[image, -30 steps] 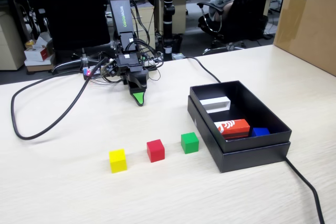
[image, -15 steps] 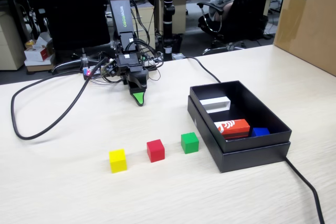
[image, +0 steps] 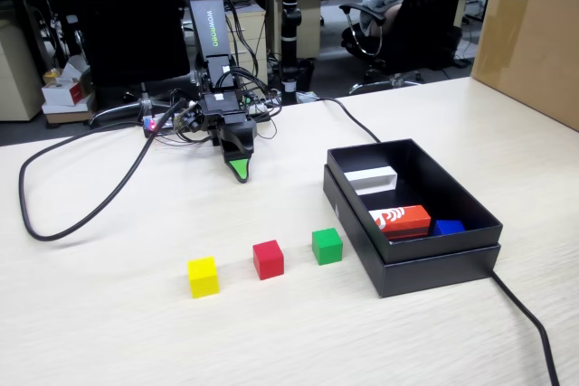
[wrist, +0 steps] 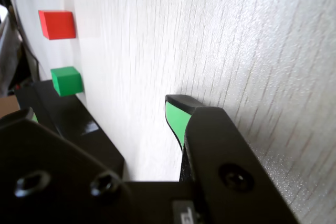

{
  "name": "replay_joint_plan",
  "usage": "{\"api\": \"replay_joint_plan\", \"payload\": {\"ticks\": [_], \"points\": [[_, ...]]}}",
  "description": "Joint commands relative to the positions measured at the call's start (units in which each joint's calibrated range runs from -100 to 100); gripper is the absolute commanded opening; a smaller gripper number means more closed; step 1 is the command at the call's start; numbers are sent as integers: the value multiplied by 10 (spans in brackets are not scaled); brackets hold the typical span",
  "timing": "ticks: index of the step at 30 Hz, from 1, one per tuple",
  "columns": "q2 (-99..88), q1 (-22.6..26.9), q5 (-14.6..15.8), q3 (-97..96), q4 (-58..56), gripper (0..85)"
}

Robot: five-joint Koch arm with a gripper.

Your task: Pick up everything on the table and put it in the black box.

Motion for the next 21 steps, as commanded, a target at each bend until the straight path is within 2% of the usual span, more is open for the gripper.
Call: {"api": "replay_joint_plan", "payload": {"ticks": [1, 13, 16, 19, 21], "points": [[13, 2, 0, 6, -1, 488], [4, 3, 0, 22, -15, 465], [-7, 6, 8, 90, -129, 447], [-7, 17, 37, 222, -301, 447], [-3, 27, 52, 294, -369, 447]]}}
